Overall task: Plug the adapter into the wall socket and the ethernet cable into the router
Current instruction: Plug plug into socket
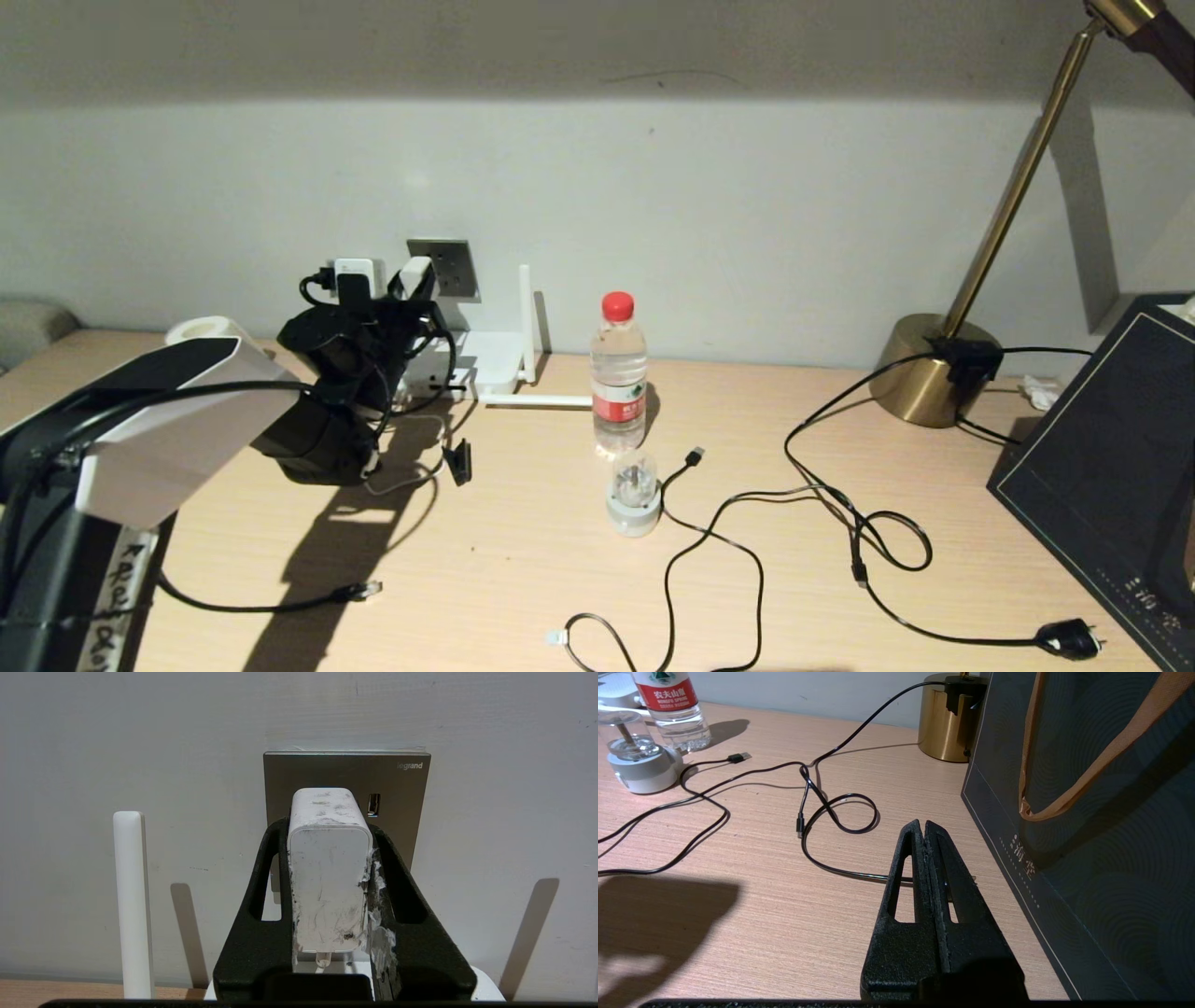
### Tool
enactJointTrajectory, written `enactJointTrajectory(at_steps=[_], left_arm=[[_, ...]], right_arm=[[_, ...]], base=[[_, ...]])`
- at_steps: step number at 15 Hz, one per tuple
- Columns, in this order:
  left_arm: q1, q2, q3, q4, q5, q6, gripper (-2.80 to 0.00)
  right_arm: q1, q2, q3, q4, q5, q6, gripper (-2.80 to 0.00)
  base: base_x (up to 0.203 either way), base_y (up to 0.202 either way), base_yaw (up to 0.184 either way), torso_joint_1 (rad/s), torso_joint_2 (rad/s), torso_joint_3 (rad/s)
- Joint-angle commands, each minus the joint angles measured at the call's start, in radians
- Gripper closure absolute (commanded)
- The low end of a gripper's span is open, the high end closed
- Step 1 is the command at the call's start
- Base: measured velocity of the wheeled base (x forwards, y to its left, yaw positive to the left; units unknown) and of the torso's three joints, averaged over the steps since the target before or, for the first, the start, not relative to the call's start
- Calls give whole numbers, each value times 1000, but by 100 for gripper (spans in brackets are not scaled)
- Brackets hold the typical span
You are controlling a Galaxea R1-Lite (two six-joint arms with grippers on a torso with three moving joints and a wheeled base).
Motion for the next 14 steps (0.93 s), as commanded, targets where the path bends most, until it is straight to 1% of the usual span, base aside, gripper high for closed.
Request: enactJointTrajectory(at_steps=[1, 14], left_arm=[[0, 1, 0, -8, -1, 0, 0], [-12, -1, 0, -7, -1, 2, 0]], right_arm=[[0, 0, 35, -1, 0, -1, 0], [0, 0, 35, -1, 0, -1, 0]], base=[[0, 0, 0, 0, 0, 0], [0, 0, 0, 0, 0, 0]])
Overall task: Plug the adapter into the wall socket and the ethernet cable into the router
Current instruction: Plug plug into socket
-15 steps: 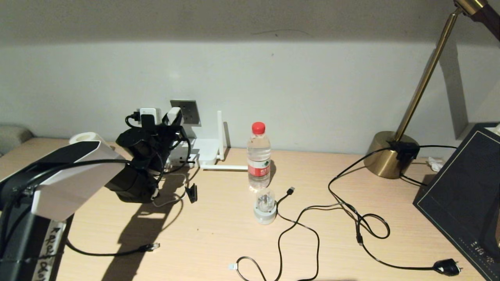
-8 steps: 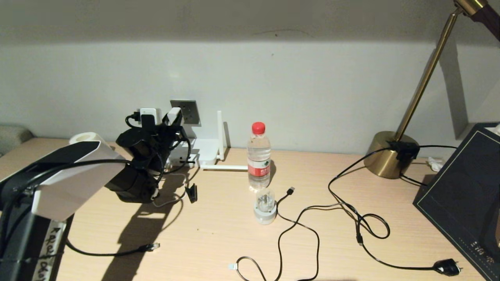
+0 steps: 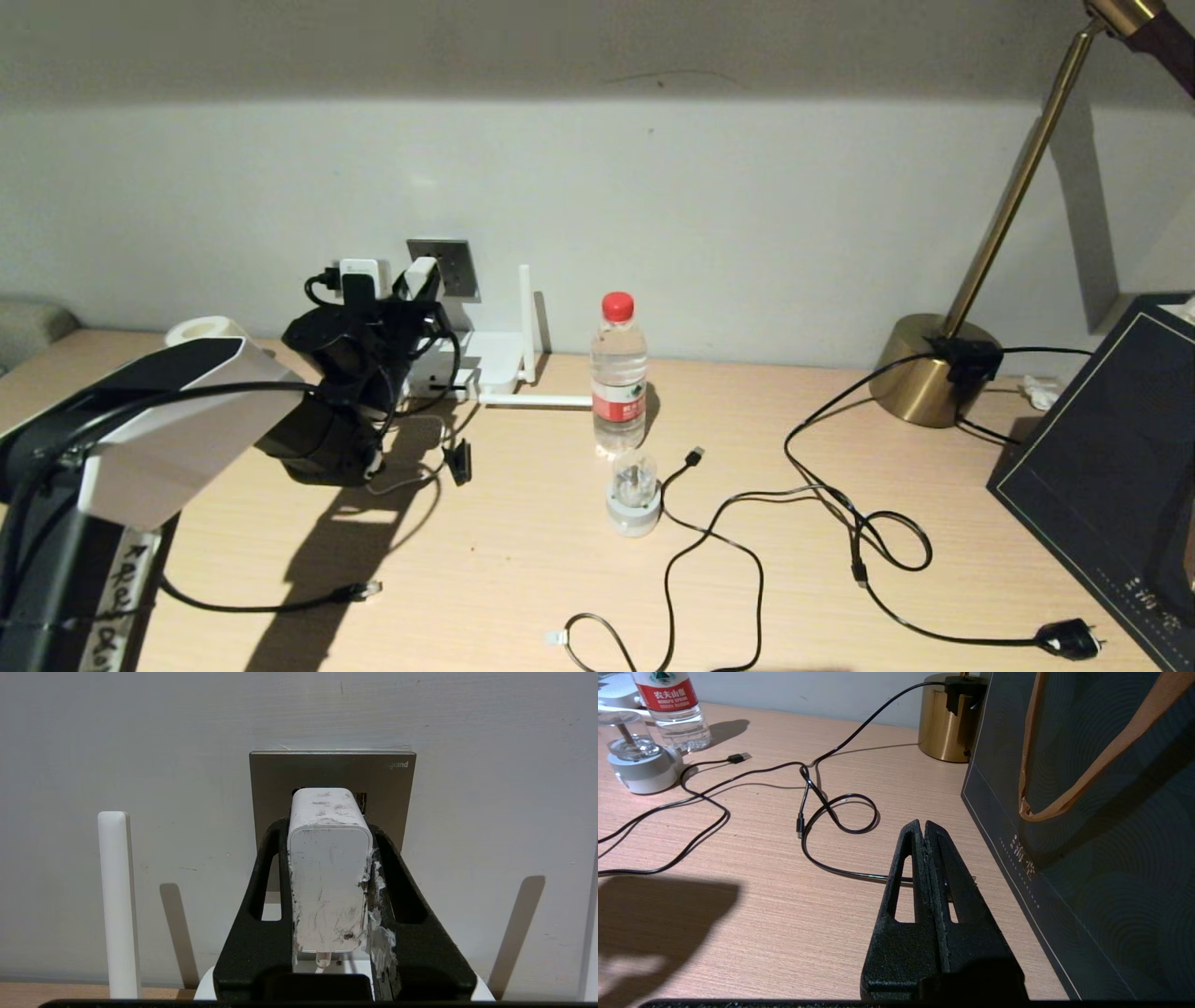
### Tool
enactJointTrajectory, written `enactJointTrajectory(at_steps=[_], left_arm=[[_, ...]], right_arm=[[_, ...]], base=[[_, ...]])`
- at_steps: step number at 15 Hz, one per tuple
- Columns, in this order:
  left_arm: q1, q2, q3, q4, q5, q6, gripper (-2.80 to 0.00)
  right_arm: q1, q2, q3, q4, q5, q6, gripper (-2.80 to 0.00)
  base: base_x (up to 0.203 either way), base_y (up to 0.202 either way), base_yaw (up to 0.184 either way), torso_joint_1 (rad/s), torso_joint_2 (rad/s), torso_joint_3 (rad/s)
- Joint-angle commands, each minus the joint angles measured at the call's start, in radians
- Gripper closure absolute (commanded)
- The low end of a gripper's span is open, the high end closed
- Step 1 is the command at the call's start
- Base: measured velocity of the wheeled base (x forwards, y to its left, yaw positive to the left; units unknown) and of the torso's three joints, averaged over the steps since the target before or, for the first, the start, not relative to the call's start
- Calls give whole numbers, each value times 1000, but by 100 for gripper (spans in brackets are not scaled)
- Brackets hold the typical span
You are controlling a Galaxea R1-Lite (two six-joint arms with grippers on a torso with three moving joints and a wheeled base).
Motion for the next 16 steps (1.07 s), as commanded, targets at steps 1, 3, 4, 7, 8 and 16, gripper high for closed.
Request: enactJointTrajectory(at_steps=[1, 3, 4, 7, 8, 16], left_arm=[[1, 0, 0, -8, 1, 0, 0], [1, 2, 0, -8, 1, 0, 0], [0, 5, -2, -8, -1, 0, 0], [0, 5, -3, -8, -1, 0, 0], [0, 5, -3, -8, -1, 0, 0], [-2, 13, -3, -8, -2, 0, 0]], right_arm=[[0, 0, 35, -1, 0, -1, 0], [0, 0, 35, -1, 0, -1, 0], [0, 0, 35, -1, 0, -1, 0], [0, 0, 35, -1, 0, -1, 0], [0, 0, 35, -1, 0, -1, 0], [0, 0, 35, -1, 0, -1, 0]], base=[[0, 0, 0, 0, 0, 0], [0, 0, 0, 0, 0, 0], [0, 0, 0, 0, 0, 0], [0, 0, 0, 0, 0, 0], [0, 0, 0, 0, 0, 0], [0, 0, 0, 0, 0, 0]])
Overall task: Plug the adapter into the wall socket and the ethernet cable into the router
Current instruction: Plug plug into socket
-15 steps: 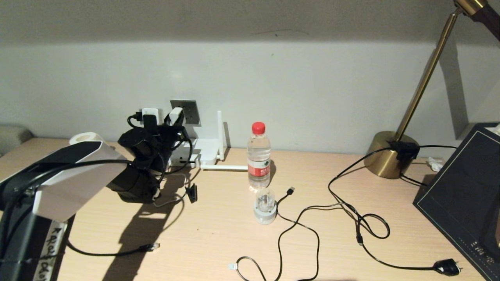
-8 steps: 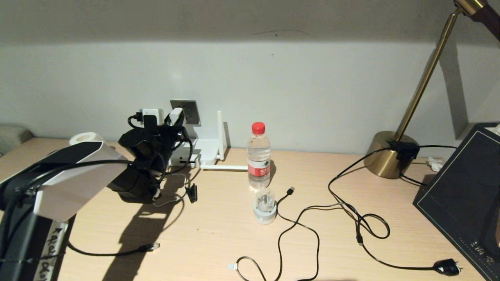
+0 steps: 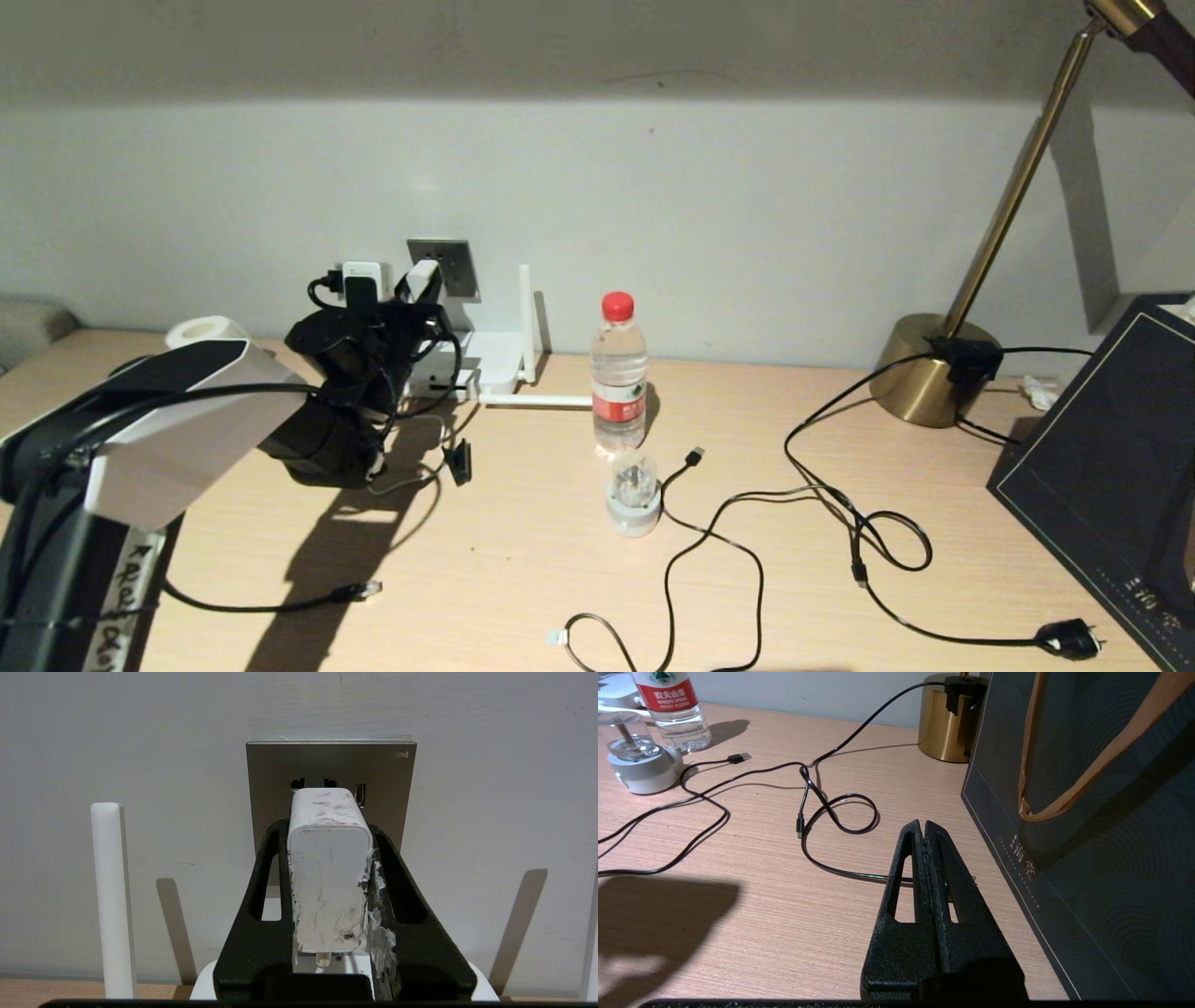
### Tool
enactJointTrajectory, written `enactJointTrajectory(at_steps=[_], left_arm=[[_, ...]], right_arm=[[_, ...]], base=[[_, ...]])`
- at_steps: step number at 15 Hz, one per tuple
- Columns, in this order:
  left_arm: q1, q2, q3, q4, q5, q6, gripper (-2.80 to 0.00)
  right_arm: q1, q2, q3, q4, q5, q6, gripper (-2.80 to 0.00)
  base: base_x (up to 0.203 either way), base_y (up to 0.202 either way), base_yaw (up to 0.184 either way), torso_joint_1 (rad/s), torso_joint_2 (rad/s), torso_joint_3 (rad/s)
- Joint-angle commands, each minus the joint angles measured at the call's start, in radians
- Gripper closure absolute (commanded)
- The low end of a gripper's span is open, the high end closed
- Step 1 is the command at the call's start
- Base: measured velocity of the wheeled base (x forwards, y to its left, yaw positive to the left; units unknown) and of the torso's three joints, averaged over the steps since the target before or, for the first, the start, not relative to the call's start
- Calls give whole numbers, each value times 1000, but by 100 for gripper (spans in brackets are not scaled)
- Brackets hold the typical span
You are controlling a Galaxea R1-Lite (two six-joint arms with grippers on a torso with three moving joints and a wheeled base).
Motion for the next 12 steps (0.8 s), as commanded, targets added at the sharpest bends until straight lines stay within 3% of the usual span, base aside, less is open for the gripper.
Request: enactJointTrajectory(at_steps=[1, 12], left_arm=[[1, 3, 0, -8, 1, 0, 0], [4, 15, -16, -11, -9, 22, 0]], right_arm=[[0, 1, 36, -1, 0, -1, 0], [0, 1, 36, -1, 0, -1, 0]], base=[[0, 0, 0, 0, 0, 0], [0, 0, 0, 0, 0, 0]])
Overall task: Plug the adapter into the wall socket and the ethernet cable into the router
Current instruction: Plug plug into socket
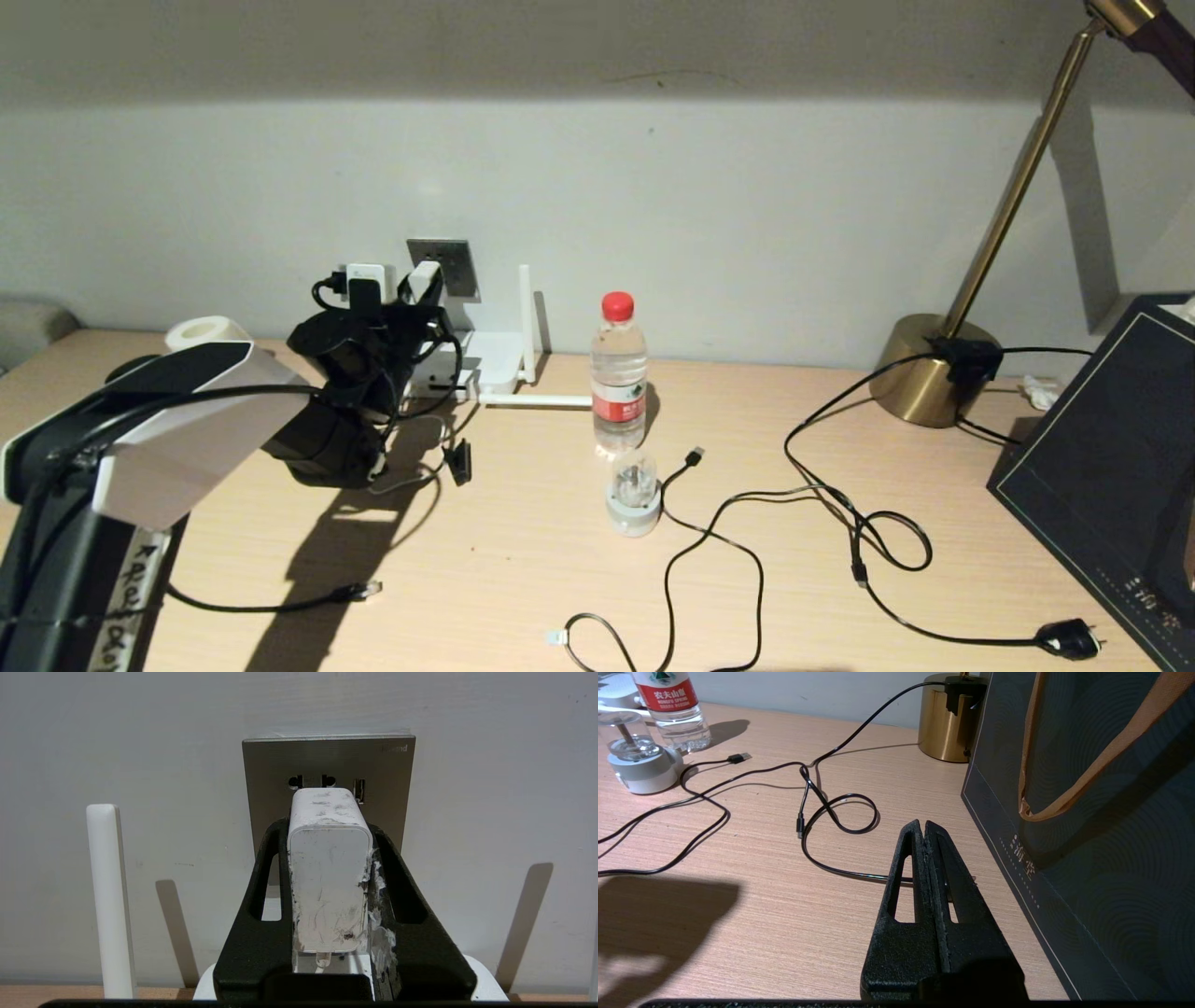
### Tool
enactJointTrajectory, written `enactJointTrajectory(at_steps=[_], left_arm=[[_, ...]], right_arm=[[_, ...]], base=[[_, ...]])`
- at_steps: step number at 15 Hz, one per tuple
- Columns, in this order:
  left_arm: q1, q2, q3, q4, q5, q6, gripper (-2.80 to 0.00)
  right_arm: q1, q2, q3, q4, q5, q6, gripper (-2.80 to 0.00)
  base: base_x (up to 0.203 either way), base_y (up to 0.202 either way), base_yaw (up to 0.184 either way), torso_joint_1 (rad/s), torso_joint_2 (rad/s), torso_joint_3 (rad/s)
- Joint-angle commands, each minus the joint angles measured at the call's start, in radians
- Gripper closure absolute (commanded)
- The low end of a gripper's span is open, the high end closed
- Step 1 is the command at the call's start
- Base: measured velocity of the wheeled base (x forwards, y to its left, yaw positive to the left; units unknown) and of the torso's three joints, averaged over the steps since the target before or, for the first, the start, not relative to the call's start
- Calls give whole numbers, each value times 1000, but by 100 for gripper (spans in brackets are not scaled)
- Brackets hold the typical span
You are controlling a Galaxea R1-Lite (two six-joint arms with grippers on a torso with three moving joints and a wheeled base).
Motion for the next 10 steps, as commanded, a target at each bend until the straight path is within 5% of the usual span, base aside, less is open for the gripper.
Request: enactJointTrajectory(at_steps=[1, 10], left_arm=[[1, 2, -2, -12, 0, 1, 0], [2, 3, -19, -14, -1, 1, 0]], right_arm=[[0, 0, 35, -1, 0, -1, 0], [0, 0, 35, -1, 0, -1, 0]], base=[[0, 0, 0, 0, 0, 0], [0, 0, 0, 0, 0, 0]])
